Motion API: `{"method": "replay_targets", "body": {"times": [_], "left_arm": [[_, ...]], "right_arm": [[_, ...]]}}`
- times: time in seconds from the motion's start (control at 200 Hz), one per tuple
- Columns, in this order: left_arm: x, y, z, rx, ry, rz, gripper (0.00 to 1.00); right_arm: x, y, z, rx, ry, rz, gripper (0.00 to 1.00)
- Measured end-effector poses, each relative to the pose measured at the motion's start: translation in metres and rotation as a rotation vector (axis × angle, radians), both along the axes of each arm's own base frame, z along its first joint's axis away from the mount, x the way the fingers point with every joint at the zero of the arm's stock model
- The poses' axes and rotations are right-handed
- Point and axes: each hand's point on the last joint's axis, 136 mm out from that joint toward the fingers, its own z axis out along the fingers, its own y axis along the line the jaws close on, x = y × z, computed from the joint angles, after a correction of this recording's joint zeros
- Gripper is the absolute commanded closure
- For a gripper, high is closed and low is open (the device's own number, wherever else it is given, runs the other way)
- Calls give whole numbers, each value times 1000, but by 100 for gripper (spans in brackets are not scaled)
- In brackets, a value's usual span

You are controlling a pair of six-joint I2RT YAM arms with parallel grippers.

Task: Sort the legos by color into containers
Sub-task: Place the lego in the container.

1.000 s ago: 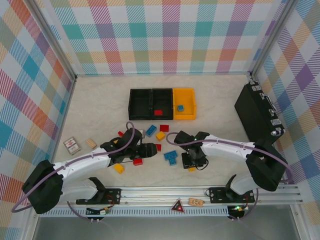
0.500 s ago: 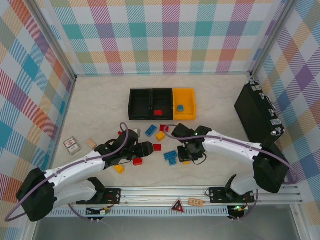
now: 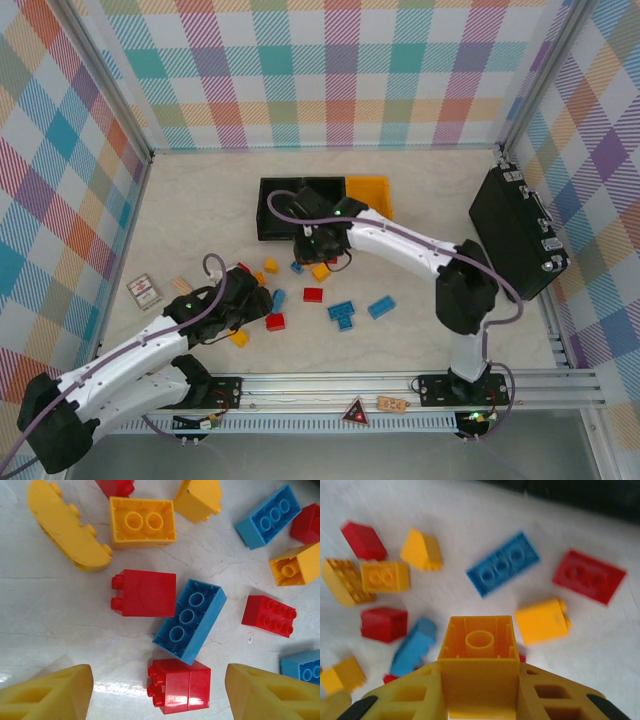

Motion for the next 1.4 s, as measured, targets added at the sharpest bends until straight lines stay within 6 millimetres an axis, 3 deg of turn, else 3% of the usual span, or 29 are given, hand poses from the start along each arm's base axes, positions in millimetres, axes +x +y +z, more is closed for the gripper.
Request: {"method": "replay_targets", "body": {"times": [0.31, 0.565, 0.695, 1.035, 1.2, 1.4], "left_arm": [[-5, 17, 1, 16, 15, 38, 30], [-5, 17, 1, 15, 16, 38, 30], [-5, 16, -1, 14, 23, 37, 30], [-5, 12, -9, 25, 60, 26, 30], [0, 2, -10, 5, 59, -9, 30], [4, -14, -11, -31, 63, -75, 30]], "right_arm": [[75, 47, -10, 49, -29, -18, 70], [123, 63, -24, 69, -51, -58, 67], [134, 62, -30, 75, -52, -65, 50], [134, 63, -22, 89, -63, -55, 49], [106, 40, -17, 42, -38, -42, 47], [70, 1, 23, 50, -84, -55, 44]]}}
